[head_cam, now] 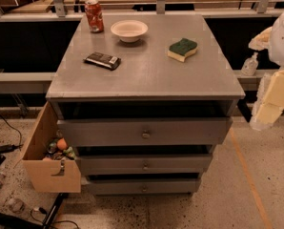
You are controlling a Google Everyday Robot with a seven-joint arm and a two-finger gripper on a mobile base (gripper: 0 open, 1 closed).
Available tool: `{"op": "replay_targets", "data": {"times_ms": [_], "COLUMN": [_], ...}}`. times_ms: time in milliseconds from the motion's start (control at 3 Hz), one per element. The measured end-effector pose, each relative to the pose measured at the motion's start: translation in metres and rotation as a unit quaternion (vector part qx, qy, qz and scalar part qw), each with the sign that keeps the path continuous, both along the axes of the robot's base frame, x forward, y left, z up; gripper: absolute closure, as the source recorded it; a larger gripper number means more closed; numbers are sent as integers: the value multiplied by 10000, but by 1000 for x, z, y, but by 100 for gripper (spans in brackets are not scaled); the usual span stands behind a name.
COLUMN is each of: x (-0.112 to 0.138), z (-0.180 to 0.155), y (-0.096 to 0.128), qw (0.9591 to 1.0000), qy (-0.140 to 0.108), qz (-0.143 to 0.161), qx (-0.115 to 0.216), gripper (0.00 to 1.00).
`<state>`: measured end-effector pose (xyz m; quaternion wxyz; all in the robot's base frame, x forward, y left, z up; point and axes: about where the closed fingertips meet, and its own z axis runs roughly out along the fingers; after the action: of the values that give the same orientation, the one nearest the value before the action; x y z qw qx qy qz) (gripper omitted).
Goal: Pick rxbar chocolate
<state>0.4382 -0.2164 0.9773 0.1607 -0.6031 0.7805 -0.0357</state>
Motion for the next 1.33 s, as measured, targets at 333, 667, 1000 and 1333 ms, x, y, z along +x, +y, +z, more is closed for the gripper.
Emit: {"op": "replay_targets", "data": {"times_ms": [333,667,1000,1333], "x": [0,6,33,77], "z": [0,1,-1,6], "y": [0,5,29,55], "qw": [10000,9999,9980,9900], "qy": [-1,-141,-491,-1043], "qz": [0,4,-38,-94], "qx": [0,81,399,943], "gripper": [0,0,0,0]}}
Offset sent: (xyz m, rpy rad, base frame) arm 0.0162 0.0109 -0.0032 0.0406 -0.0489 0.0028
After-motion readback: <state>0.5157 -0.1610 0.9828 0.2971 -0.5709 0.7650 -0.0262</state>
